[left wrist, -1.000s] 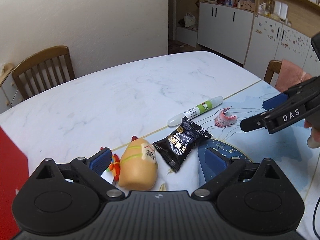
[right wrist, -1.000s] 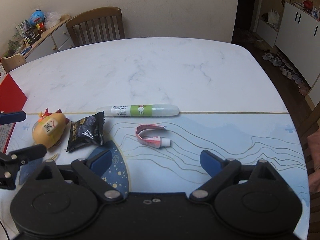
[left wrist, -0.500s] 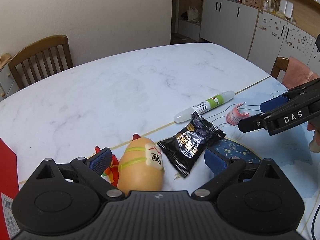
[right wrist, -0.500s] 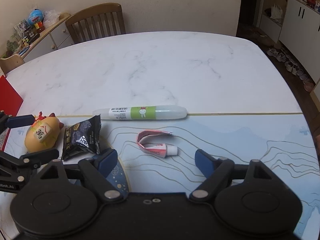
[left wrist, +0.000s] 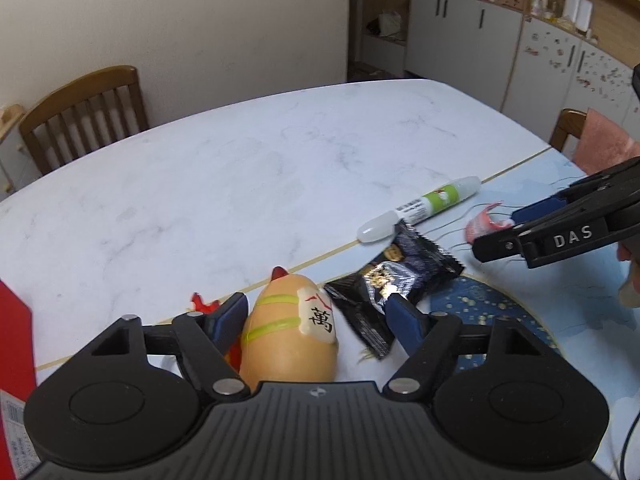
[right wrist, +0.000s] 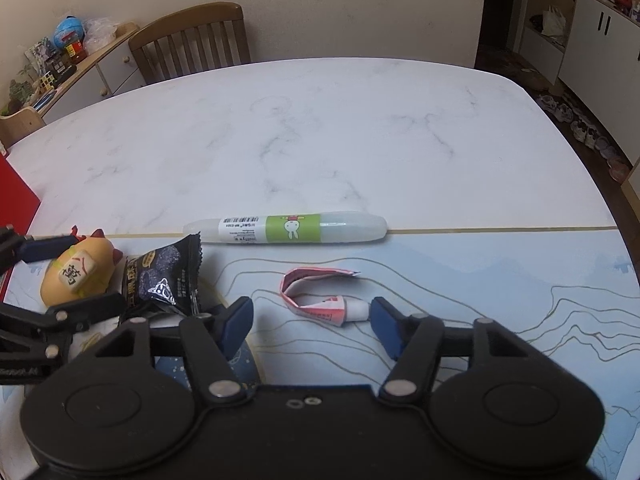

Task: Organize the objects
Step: 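Grasp the pink toothpaste tube with the right gripper while the left grasps the yellow toy, then carry the toothpaste tube and yellow toy with both grippers over the box, then open both grippers to drop the toothpaste and yellow toy into the box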

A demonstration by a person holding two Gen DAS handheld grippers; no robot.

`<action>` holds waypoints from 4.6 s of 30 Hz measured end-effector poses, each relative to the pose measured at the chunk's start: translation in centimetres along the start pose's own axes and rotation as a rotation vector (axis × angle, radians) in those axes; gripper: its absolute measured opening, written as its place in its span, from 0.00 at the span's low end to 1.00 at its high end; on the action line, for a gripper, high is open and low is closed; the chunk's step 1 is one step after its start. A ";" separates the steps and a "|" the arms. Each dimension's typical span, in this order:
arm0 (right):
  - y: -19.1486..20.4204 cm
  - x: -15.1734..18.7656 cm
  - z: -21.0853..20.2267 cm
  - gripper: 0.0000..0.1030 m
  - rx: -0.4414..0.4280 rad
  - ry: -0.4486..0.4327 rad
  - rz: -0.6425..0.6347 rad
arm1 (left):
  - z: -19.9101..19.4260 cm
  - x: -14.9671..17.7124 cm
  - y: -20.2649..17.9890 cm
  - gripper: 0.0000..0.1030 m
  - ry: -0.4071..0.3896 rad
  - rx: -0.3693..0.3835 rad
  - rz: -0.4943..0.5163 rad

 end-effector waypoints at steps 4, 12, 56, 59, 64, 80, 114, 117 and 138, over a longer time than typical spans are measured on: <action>-0.1 0.1 0.4 0.55 0.015 0.008 0.011 | -0.1 -0.1 0.6 0.60 0.002 -0.027 -0.019; 0.1 0.2 0.2 0.44 0.041 0.005 0.001 | -0.3 -0.2 1.7 0.42 0.019 -0.076 -0.056; 18.4 1.2 -13.2 0.44 -0.154 -0.097 -0.192 | -17.1 4.0 8.7 0.40 -0.044 -0.029 -0.299; 20.6 0.7 -13.5 0.44 -0.165 -0.105 -0.214 | -18.4 4.4 10.1 0.40 -0.053 -0.030 -0.310; 24.2 -0.3 -14.0 0.44 -0.188 -0.122 -0.245 | -20.4 4.8 12.7 0.40 -0.071 -0.028 -0.336; 35.2 -2.9 -12.3 0.44 -0.241 -0.116 -0.346 | -24.3 6.4 22.7 0.40 -0.106 -0.078 -0.380; 44.4 -14.2 0.2 0.44 -0.152 -0.054 -0.391 | -15.2 1.3 38.1 0.40 -0.013 -0.195 -0.285; 44.5 -14.6 1.5 0.44 -0.155 -0.037 -0.374 | -14.2 1.1 38.6 0.40 0.002 -0.202 -0.279; 45.2 -13.7 3.5 0.59 -0.140 0.002 -0.403 | -12.3 1.8 39.7 0.51 0.076 -0.127 -0.321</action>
Point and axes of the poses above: each gripper's, at about its wrist camera, not at the fingertips, and z roughly the way its jaws point, y to its left, x to its underside, the point moved 10 cm from there along z, roughly the way its jaws point, and after that the axes turned 9 degrees about -z, right-handed, at the moved point
